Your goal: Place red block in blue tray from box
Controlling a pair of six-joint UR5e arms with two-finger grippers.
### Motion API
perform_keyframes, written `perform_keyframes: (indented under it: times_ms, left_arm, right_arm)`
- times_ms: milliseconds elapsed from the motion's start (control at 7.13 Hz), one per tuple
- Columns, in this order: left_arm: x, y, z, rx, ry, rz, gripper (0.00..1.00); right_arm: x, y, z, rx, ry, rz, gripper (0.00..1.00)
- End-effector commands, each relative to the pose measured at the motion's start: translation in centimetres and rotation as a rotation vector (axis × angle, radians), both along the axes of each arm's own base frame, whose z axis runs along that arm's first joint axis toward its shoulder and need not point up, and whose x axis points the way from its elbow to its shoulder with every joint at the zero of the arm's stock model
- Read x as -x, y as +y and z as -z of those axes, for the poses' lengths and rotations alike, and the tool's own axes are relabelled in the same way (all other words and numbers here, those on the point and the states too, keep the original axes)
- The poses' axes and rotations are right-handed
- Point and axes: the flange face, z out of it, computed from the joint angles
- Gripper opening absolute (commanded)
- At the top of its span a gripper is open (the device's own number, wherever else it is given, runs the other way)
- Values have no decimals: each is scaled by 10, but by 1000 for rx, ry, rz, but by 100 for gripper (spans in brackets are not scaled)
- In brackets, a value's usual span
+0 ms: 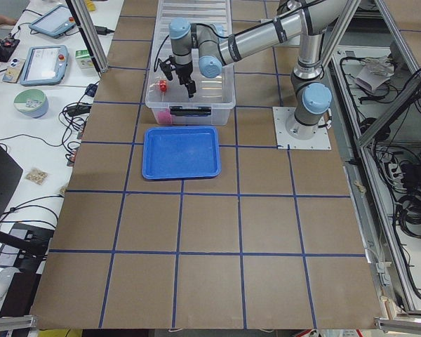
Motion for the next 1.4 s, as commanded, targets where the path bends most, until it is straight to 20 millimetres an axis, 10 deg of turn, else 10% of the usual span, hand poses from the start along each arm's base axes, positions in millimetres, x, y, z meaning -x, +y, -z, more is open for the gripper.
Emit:
perform_keyframes:
  times_ms: [0,841,1262]
  left_arm:
    - [0,4,41,-4,-9,-99,100]
    - [-1,-1,88,-7,-10,-133,100]
    - [-4,-1,88,-10,-12,-122,44]
  right_arm:
    - [0,0,-1,3,4,-1,100]
    - [0,1,-2,4,4,-1,100]
    - [0,1,-1,0,4,-3,100]
